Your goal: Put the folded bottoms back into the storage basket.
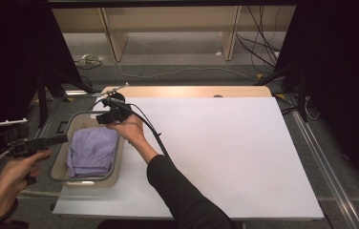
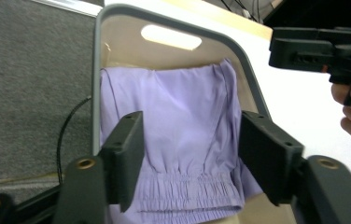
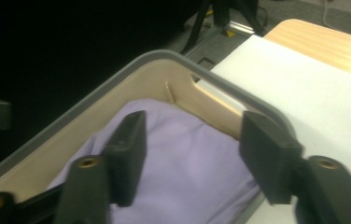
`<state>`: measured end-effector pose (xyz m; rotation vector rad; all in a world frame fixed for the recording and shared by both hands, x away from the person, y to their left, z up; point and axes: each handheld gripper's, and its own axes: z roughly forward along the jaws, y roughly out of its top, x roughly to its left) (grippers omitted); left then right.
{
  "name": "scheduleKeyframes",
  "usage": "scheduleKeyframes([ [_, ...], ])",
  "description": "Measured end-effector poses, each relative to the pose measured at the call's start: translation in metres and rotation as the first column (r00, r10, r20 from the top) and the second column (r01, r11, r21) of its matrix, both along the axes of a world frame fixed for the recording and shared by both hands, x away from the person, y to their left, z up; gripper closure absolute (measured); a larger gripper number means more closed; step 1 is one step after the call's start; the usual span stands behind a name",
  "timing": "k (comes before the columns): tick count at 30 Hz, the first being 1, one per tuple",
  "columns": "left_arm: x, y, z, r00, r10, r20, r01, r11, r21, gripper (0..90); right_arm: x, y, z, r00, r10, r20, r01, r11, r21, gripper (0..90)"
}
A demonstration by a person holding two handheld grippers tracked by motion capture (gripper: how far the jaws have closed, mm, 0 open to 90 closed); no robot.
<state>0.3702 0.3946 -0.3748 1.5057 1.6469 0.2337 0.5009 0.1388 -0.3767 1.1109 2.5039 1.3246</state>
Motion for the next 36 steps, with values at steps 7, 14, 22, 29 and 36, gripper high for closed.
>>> scheduleKeyframes([
  [7, 0.002, -0.007, -0.001, 0.9996, -0.027, -0.006, 0.027, 0.9996, -0.003, 33.4, -0.001, -0.005, 0.004, 1.0, -0.006, 0.007, 0.006, 0.9999, 0.014, 38.1],
  [14, 0.003, -0.014, -0.001, 0.9989, -0.048, 0.004, 0.048, 0.9989, 0.005, 30.8, -0.004, -0.011, 0.006, 0.9999, 0.003, 0.013, -0.003, 0.9998, 0.019, 37.2],
  [22, 0.005, -0.028, -0.002, 0.9966, -0.081, 0.018, 0.081, 0.9967, 0.012, 27.5, -0.007, -0.024, 0.01, 0.9994, 0.012, 0.032, -0.013, 0.9995, 0.028, 36.1],
  [29, 0.006, -0.044, -0.003, 0.992, -0.123, 0.03, 0.122, 0.9923, 0.021, 25.5, -0.008, -0.042, 0.012, 0.9992, 0.005, 0.04, -0.007, 0.9988, 0.048, 35.8],
  [36, 0.006, -0.049, -0.002, 0.9886, -0.14, 0.056, 0.139, 0.9901, 0.015, 23.9, -0.008, -0.06, 0.012, 0.9989, -0.014, 0.044, 0.011, 0.9976, 0.068, 35.9],
])
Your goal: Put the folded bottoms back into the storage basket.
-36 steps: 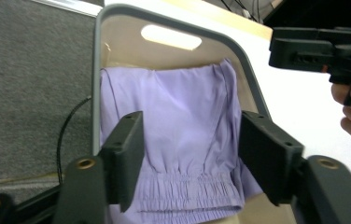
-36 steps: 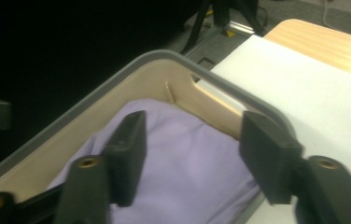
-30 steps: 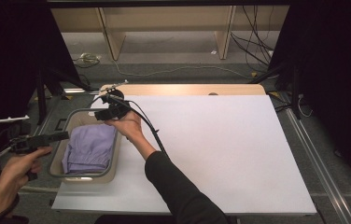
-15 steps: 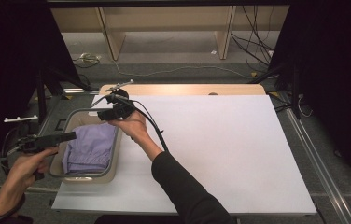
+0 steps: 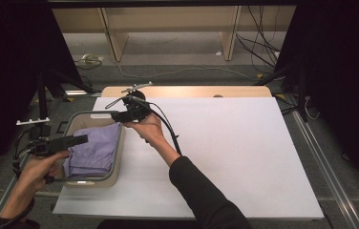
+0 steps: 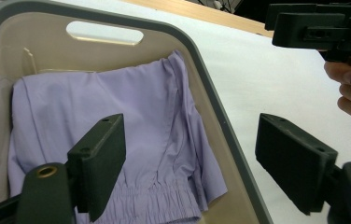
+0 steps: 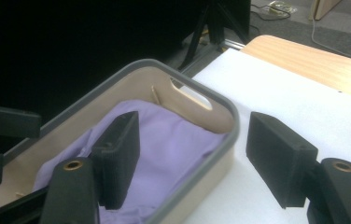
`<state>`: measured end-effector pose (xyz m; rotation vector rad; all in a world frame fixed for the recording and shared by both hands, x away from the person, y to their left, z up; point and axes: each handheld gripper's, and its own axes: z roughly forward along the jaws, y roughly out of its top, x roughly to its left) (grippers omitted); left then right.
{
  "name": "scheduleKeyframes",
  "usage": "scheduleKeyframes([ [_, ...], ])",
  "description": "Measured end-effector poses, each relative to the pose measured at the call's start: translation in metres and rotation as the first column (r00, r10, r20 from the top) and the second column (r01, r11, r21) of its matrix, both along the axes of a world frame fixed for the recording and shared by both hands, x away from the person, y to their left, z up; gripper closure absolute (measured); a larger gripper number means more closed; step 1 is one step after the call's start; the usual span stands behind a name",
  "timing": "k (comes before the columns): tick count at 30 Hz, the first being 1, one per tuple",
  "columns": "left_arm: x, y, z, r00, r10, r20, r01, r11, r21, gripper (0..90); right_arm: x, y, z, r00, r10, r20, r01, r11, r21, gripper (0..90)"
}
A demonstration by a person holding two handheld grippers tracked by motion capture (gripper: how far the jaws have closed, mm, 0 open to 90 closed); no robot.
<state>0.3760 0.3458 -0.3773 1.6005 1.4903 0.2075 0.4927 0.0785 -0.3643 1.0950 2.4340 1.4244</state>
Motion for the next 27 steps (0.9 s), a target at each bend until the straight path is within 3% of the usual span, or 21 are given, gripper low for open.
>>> scheduleKeyframes([
  [12, -0.002, -0.02, -0.003, 0.9963, -0.066, 0.055, 0.066, 0.9978, -0.006, 19.4, -0.006, -0.027, 0.0, 0.9997, -0.02, 0.011, 0.02, 0.9996, 0.019, 29.5],
  [23, -0.004, -0.039, -0.008, 0.9865, -0.126, 0.105, 0.128, 0.9915, -0.021, 15.0, -0.013, -0.054, -0.009, 0.9988, -0.048, 0.005, 0.048, 0.9983, 0.034, 25.5],
  [27, -0.005, -0.047, -0.009, 0.9817, -0.146, 0.122, 0.148, 0.9889, -0.01, 13.2, -0.017, -0.064, -0.01, 0.9962, -0.074, 0.046, 0.073, 0.9969, 0.032, 25.7],
])
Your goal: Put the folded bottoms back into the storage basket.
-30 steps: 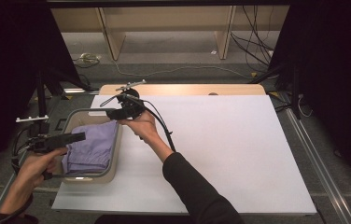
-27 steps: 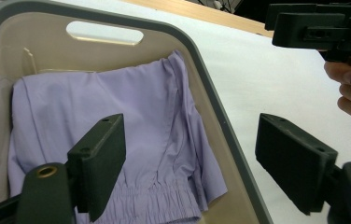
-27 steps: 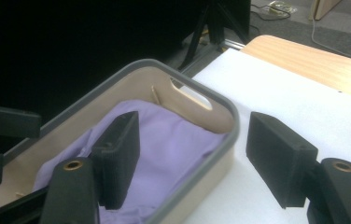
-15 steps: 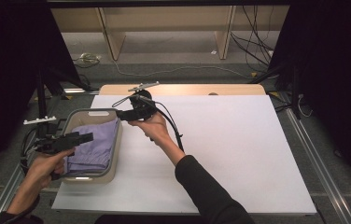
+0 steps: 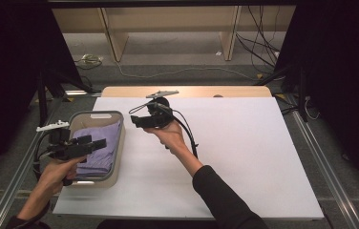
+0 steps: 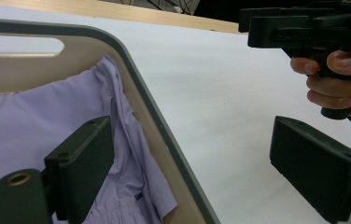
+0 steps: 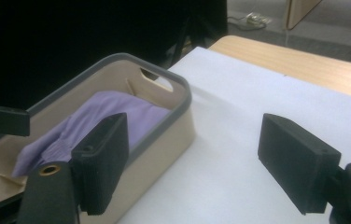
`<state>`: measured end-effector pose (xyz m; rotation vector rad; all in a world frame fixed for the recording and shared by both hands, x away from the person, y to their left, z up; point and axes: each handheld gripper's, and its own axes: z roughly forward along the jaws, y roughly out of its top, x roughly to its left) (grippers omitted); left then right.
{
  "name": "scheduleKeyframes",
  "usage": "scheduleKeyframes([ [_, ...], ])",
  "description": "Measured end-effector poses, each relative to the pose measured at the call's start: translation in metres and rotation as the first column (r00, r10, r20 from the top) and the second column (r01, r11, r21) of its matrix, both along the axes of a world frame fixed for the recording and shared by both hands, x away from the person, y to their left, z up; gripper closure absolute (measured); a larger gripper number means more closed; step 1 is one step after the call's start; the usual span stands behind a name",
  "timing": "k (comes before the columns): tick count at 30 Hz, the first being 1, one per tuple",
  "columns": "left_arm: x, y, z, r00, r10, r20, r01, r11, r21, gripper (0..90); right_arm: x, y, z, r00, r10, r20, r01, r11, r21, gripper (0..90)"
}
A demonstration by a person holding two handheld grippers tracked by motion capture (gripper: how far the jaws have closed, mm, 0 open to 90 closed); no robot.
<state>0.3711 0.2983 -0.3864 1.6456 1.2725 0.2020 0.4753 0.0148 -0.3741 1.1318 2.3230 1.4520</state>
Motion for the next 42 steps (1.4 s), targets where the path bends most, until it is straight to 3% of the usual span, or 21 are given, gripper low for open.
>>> scheduleKeyframes([
  [15, -0.006, -0.027, -0.005, 0.9973, -0.058, 0.045, 0.057, 0.9983, 0.004, 12.8, -0.017, -0.032, -0.004, 0.9997, -0.019, 0.013, 0.018, 0.9989, 0.043, 26.0],
  [42, -0.012, -0.055, -0.01, 0.9892, -0.129, 0.07, 0.128, 0.9916, 0.023, 12.1, -0.026, -0.067, -0.011, 0.9991, -0.038, 0.018, 0.037, 0.9987, 0.035, 25.8],
])
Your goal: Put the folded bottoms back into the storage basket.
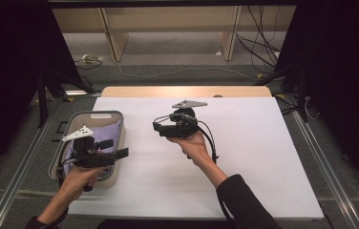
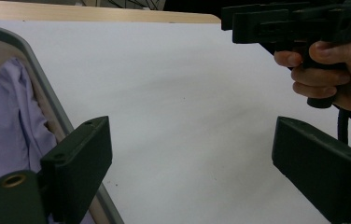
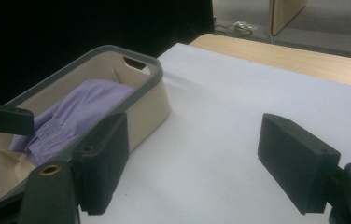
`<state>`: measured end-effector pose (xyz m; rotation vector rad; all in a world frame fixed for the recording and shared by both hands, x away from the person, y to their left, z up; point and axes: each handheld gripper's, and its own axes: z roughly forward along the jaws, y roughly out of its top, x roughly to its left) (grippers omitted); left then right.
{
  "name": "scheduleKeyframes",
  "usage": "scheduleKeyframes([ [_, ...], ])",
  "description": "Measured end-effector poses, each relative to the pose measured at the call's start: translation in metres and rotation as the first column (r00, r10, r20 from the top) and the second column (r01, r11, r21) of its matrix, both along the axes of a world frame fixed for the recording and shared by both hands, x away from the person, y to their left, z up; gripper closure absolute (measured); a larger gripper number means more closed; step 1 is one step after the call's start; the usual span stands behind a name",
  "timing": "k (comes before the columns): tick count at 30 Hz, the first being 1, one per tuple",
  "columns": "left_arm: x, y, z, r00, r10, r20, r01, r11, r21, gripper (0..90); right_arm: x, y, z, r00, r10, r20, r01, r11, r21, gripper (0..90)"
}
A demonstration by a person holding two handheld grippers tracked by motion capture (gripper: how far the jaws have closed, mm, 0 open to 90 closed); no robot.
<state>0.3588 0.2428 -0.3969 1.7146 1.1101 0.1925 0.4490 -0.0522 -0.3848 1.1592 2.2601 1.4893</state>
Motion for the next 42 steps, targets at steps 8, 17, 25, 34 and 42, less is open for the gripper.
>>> scheduleKeyframes([
  [8, -0.004, -0.006, -0.001, 0.9997, -0.013, 0.019, 0.013, 0.9999, -0.009, 12.0, -0.004, -0.01, -0.003, 0.9999, -0.007, -0.008, 0.008, 0.9999, 0.013, 25.4],
  [17, -0.009, -0.012, -0.003, 0.9985, -0.032, 0.043, 0.032, 0.9995, 0.004, 11.6, -0.011, -0.016, -0.006, 0.9999, 0.015, -0.003, -0.015, 0.9996, 0.023, 23.0],
  [25, -0.013, -0.02, -0.008, 0.9961, -0.051, 0.072, 0.051, 0.9987, 0.005, 10.6, -0.021, -0.023, -0.008, 0.9995, 0.027, 0.014, -0.028, 0.999, 0.034, 19.3],
  [34, -0.016, -0.026, -0.013, 0.9933, -0.072, 0.09, 0.071, 0.9973, 0.019, 9.8, -0.027, -0.034, -0.011, 0.9996, 0.022, 0.018, -0.023, 0.9989, 0.042, 18.3],
  [42, -0.017, -0.029, -0.016, 0.9906, -0.086, 0.106, 0.084, 0.9961, 0.028, 9.0, -0.032, -0.041, -0.013, 0.9995, 0.022, 0.022, -0.023, 0.9991, 0.036, 18.0],
])
